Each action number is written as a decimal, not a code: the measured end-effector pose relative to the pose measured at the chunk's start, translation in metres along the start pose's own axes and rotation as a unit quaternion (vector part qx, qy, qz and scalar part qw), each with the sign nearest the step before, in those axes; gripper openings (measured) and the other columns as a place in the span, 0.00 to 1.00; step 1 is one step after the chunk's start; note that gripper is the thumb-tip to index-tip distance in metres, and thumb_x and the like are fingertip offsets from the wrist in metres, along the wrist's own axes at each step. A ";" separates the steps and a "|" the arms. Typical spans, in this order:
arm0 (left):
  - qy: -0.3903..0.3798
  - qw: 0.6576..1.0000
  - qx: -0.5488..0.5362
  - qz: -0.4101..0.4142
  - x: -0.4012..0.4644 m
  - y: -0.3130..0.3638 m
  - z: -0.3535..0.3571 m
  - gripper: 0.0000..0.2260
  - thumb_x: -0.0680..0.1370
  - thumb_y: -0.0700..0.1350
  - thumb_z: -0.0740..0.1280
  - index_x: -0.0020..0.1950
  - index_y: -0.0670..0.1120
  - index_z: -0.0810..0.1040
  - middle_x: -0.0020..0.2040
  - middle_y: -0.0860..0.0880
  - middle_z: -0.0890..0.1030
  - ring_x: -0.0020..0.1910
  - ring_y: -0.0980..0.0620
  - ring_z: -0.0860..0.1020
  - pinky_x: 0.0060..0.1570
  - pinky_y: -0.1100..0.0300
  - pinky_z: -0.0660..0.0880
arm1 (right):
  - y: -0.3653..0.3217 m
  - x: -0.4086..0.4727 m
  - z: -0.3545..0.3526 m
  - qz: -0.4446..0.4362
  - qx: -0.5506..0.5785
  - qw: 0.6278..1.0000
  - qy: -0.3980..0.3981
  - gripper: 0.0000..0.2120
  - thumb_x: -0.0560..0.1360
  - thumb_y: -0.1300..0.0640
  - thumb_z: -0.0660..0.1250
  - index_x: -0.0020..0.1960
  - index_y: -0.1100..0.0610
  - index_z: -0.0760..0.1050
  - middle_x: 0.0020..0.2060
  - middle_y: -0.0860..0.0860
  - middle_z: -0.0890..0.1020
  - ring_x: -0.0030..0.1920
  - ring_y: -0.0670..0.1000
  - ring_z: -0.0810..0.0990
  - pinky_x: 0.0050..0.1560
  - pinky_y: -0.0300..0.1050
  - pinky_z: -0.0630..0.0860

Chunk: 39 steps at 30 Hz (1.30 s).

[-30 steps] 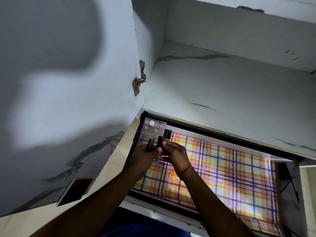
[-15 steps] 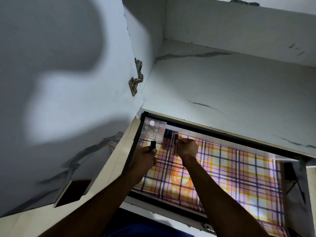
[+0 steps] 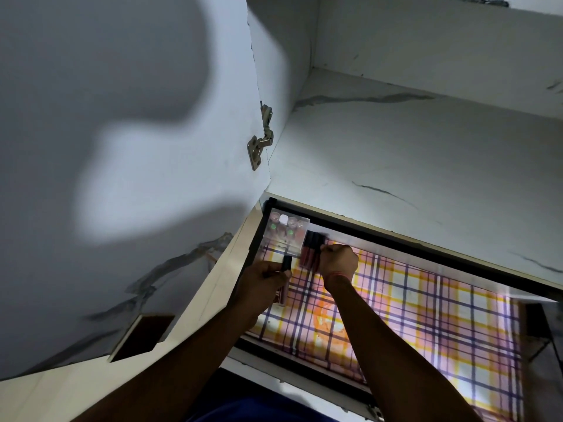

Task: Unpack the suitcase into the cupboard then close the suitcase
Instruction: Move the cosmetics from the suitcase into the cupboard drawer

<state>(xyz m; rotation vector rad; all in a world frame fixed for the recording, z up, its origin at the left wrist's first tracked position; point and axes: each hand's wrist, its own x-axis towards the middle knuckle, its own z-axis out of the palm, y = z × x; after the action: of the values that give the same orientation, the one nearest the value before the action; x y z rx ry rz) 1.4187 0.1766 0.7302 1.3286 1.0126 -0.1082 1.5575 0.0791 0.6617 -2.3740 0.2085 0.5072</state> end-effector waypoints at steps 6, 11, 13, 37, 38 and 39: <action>-0.022 1.000 -0.001 -0.011 0.001 0.005 0.004 0.09 0.77 0.41 0.70 0.57 0.43 0.80 0.48 0.46 0.82 0.46 0.49 0.81 0.38 0.61 0.77 | 0.004 0.003 0.000 -0.018 0.021 1.000 0.001 0.11 0.78 0.53 0.66 0.46 0.57 0.85 0.41 0.53 0.85 0.42 0.52 0.82 0.43 0.35 0.69; -0.002 1.000 -0.005 0.012 0.008 0.014 0.009 0.05 0.77 0.39 0.70 0.52 0.43 0.81 0.45 0.45 0.83 0.42 0.49 0.82 0.40 0.57 0.80 | 0.003 -0.021 -0.021 -0.033 0.239 0.959 -0.146 0.09 0.76 0.59 0.67 0.40 0.59 0.83 0.34 0.55 0.83 0.34 0.53 0.79 0.39 0.43 0.75; 0.015 1.000 -0.013 0.017 0.014 0.018 0.011 0.04 0.76 0.38 0.70 0.49 0.44 0.80 0.46 0.43 0.83 0.41 0.47 0.83 0.40 0.54 0.81 | 0.006 -0.033 -0.035 -0.013 0.359 0.893 -0.272 0.06 0.77 0.64 0.67 0.48 0.66 0.81 0.37 0.60 0.82 0.36 0.55 0.79 0.37 0.47 0.76; 0.026 0.766 0.562 0.312 0.051 0.011 0.016 0.36 0.73 0.38 0.67 0.79 0.45 0.56 0.78 0.44 0.56 0.78 0.45 0.50 0.73 0.49 0.61 | 0.028 -0.012 -0.013 -0.031 0.040 0.998 -0.024 0.07 0.76 0.60 0.67 0.50 0.58 0.84 0.44 0.53 0.85 0.43 0.51 0.80 0.44 0.37 0.72; 0.024 0.770 0.559 0.309 0.051 0.010 0.015 0.36 0.73 0.38 0.67 0.79 0.45 0.55 0.78 0.45 0.56 0.78 0.45 0.50 0.73 0.49 0.61 | 0.028 -0.013 -0.010 -0.035 0.034 0.999 -0.024 0.07 0.77 0.60 0.67 0.50 0.58 0.84 0.44 0.54 0.85 0.43 0.52 0.81 0.45 0.38 0.73; 0.021 0.773 0.555 0.306 0.051 0.010 0.014 0.36 0.74 0.39 0.68 0.79 0.45 0.55 0.78 0.45 0.55 0.78 0.45 0.49 0.73 0.49 0.62 | 0.027 -0.013 -0.008 -0.036 0.028 0.999 -0.022 0.08 0.77 0.59 0.67 0.50 0.58 0.84 0.43 0.53 0.85 0.44 0.53 0.81 0.46 0.39 0.74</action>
<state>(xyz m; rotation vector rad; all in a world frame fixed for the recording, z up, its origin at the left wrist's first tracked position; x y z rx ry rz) 1.4628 0.1916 0.7026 2.7058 0.4329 -0.1939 1.5407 0.0536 0.6565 -2.3053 0.1159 0.5130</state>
